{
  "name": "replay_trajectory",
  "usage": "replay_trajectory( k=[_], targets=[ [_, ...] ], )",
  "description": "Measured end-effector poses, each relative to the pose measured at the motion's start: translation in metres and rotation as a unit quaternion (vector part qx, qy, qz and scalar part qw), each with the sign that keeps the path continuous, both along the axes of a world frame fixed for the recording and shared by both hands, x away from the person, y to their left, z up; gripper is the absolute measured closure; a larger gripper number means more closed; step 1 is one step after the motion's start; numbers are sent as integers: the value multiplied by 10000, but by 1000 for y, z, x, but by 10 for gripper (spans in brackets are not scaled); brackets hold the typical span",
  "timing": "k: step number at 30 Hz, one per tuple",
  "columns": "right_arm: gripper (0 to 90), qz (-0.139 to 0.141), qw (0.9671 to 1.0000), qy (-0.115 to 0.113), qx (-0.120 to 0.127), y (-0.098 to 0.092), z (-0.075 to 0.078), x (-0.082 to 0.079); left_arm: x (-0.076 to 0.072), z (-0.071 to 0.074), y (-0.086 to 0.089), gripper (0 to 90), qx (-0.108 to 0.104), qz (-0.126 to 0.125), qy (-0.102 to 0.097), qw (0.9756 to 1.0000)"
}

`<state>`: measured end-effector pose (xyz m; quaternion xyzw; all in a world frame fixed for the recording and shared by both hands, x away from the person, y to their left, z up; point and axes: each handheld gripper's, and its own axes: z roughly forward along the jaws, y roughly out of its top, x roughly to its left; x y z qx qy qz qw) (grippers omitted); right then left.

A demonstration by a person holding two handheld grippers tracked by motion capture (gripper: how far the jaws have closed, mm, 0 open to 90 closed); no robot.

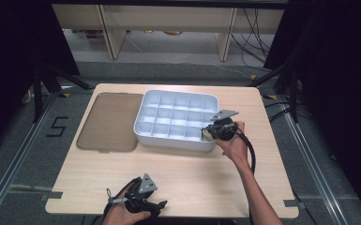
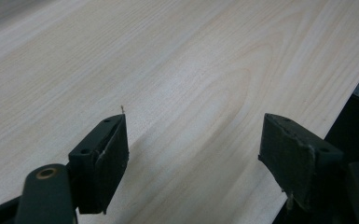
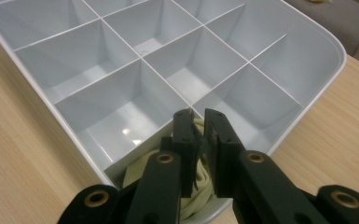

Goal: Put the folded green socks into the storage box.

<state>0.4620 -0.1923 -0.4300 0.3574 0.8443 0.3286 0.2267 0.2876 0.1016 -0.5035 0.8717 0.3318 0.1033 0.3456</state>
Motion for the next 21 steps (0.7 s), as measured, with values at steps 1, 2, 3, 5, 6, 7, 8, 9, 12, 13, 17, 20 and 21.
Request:
replay_trajectory(
  k=[1,2,3,5,6,7,8,9,12,13,17,20,21],
  targets=[
    [827,-71,9999,70,69,0,1,-2,0,0,0,235,-36,30,44,10000],
    [825,-50,9999,27,125,-1,1,-2,0,-1,0,235,-41,42,49,10000],
    [823,-59,9999,21,141,-2,2,-2,0,0,0,235,-2,-11,3,10000],
    [819,-26,9999,-1,156,-4,3,-4,0,0,0,235,-4,-7,2,10000],
    [818,-65,9998,28,205,-3,4,-6,0,0,1,235,39,6,-15,10000],
    [815,-12,9998,-31,195,-4,4,-6,0,0,1,235,38,11,-6,10000],
    [813,39,9998,-72,198,-5,5,-6,0,0,1,235,37,13,-8,10000],
    [811,24,9997,-60,222,-5,6,-7,1,0,1,235,51,-5,-31,10000],
    [800,92,9993,-213,298,-7,6,-8,0,0,0,235,-57,52,54,10000],
    [797,12,9993,-165,347,-7,7,-10,0,0,1,235,-39,73,27,10000],
    [784,83,9987,-253,436,-9,8,-12,1,0,1,235,-21,30,4,10000],
    [774,60,9985,-259,474,-10,9,-15,1,0,2,235,-4,2,-6,10000],
    [770,78,9985,-241,491,-10,10,-15,1,0,2,235,-18,36,7,10000]
  ],
)
